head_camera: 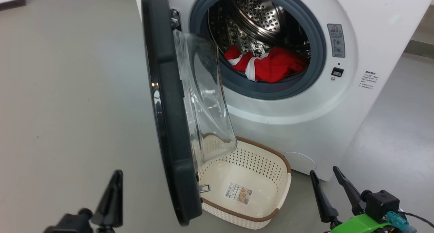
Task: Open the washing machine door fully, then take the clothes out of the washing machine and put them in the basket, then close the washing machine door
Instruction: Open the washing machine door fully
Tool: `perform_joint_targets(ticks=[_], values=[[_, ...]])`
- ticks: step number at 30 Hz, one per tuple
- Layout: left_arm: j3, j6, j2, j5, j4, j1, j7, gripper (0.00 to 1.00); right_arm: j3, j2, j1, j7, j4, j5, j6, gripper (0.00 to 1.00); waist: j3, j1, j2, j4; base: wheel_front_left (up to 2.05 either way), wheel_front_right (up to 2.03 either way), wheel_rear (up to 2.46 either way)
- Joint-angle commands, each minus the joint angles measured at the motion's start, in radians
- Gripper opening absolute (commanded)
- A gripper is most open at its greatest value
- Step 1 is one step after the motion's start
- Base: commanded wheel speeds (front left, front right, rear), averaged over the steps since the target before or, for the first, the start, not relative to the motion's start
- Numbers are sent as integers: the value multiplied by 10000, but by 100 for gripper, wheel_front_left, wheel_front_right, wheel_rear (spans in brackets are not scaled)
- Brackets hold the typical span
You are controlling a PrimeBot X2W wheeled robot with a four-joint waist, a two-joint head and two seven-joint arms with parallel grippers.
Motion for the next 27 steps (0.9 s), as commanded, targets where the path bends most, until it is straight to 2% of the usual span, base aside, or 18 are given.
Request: perform_joint_targets(ticks=[1, 6, 10, 13, 17, 20, 23, 27], values=[[399, -42, 72, -22, -427, -390, -122, 0, 280, -60, -146, -93, -214, -14, 65, 100, 1, 0, -1, -5, 0, 0, 0], [456, 68, 72, -215, -2452, -712, -122, 0, 314, -47, -164, -93, -252, -13, 65, 100, 5, 0, -1, -33, 0, 0, 0], [-412, 82, 72, -278, -3794, -773, -122, 0, 358, -70, -193, -93, -276, -2, 65, 100, 33, 0, -1, -45, 0, 0, 0], [-1390, 4, 72, -290, -4217, -689, -122, 0, 386, -89, -232, -93, -276, 2, 65, 100, 58, 0, -1, -80, 0, 0, 0], [-2729, -125, 72, -343, -4055, -488, -122, 0, 379, -93, -279, -93, -299, -6, 65, 100, 90, 0, -1, -136, 0, 0, 0], [-3466, -190, 72, -495, -3313, -303, -122, 0, 381, -90, -299, -93, -309, -15, 65, 100, 117, 0, -1, -187, 0, 0, 0], [-4005, -198, 72, -837, -2289, -184, -122, 0, 388, -89, -313, -93, -314, -19, 65, 100, 165, 0, -1, -223, 0, 0, 0], [-4259, -38, 72, -1443, -1111, -343, -122, 0, 366, -87, -360, -93, -314, -31, 65, 100, 240, 0, -1, -250, 0, 0, 0]])
